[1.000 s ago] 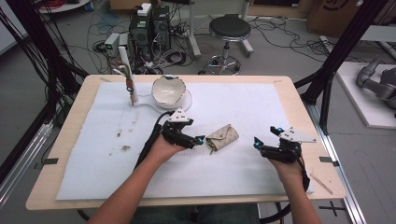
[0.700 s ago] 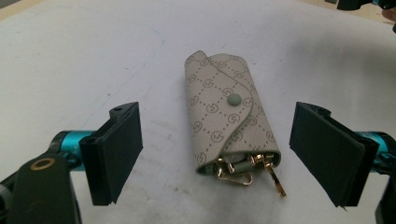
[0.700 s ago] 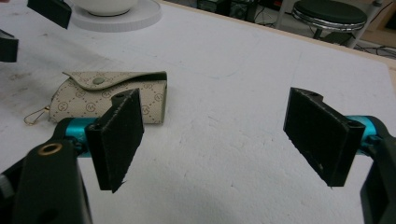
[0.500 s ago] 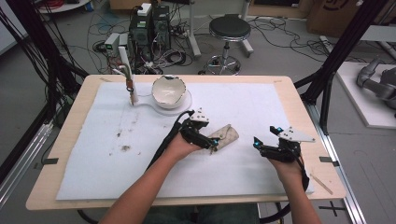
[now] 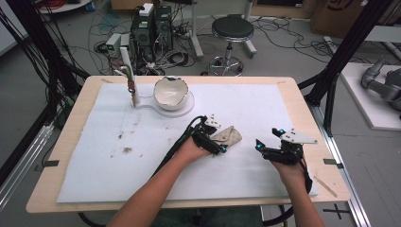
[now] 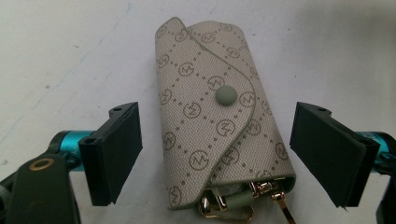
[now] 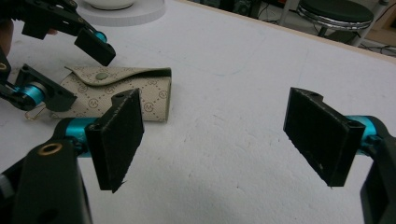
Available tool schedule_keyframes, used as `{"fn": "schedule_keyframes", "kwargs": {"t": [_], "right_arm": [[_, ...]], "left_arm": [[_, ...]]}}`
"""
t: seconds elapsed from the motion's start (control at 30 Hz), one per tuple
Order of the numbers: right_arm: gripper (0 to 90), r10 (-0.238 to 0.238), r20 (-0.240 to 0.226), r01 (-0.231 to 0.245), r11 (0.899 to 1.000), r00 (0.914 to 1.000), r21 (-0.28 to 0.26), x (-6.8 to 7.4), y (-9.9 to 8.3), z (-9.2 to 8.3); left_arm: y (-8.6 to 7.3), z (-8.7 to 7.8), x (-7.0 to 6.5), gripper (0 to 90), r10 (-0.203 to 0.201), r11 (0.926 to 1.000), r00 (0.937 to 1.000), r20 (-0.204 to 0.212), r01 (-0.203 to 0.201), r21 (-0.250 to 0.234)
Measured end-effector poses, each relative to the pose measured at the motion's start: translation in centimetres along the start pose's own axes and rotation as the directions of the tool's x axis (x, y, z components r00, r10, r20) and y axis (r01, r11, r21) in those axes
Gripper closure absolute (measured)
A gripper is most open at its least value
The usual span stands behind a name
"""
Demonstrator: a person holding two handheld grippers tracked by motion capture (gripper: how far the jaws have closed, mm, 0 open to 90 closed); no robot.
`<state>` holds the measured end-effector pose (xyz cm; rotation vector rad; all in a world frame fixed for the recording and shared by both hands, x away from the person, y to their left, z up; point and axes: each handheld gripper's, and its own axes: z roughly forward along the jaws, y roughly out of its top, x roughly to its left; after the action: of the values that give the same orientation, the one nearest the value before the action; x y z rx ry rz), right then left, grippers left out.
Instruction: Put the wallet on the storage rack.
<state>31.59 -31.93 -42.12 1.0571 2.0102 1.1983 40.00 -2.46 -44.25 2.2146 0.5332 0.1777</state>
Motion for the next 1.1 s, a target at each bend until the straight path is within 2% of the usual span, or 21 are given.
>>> {"fn": "schedule_keyframes", "kwargs": {"t": [0.13, 0.17, 0.3, 0.47, 0.57, 0.67, 0.8, 0.93, 1.1], "right_arm": [[20.7, 0.0, -0.001, 0.0, 1.0, 1.0, 0.004, 0.0, 0.0, 0.0], [20.7, 0.001, -0.002, -0.001, 1.0, 1.0, 0.004, 0.0, 0.0, 0.0], [20.7, 0.0, -0.003, 0.0, 1.0, 1.0, 0.003, 0.0, 0.0, 0.0], [20.7, 0.0, -0.003, 0.0, 1.0, 1.0, 0.01, 0.0, -0.1, 0.1], [20.7, -0.002, -0.004, 0.002, 1.0, 1.0, 0.012, 0.0, -0.1, 0.1], [20.7, -0.006, -0.005, 0.006, 1.0, 1.0, 0.011, 0.1, -0.1, 0.1], [20.7, -0.008, -0.007, 0.008, 1.0, 0.9999, 0.011, 0.1, 0.0, 0.1], [20.7, -0.005, -0.008, 0.005, 1.0, 1.0, 0.013, 0.1, -0.1, 0.2], [20.7, -0.009, -0.009, 0.009, 1.0, 0.9999, 0.018, 0.2, -0.1, 0.3]], "left_arm": [[-0.2, 1.0, -0.3, 16.8, 0.025, 0.9982, 0.9997, -0.004, -0.024, 0.056], [-0.2, 1.2, -0.5, 16.2, 0.051, 0.9969, 0.9986, -0.014, -0.05, 0.061], [-0.3, 1.2, -0.6, 16.0, 0.057, 0.9969, 0.9982, -0.016, -0.056, 0.055], [-0.1, 0.9, -1.1, 30.8, 0.098, 0.9934, 0.9952, 0.003, -0.098, 0.06], [0.0, 0.8, -1.2, 33.5, 0.109, 0.9922, 0.994, 0.004, -0.109, 0.061], [0.0, 0.7, -1.3, 35.2, 0.108, 0.9926, 0.9941, 0.001, -0.108, 0.056], [0.1, 0.1, -1.0, 36.2, 0.099, 0.9935, 0.9946, -0.031, -0.098, 0.058], [0.4, -1.5, -0.2, 36.4, 0.062, 0.998, 0.9971, -0.045, -0.062, 0.01], [0.5, -4.1, 1.0, 36.5, 0.01, 0.999, 0.9978, -0.065, -0.013, -0.044]]}}
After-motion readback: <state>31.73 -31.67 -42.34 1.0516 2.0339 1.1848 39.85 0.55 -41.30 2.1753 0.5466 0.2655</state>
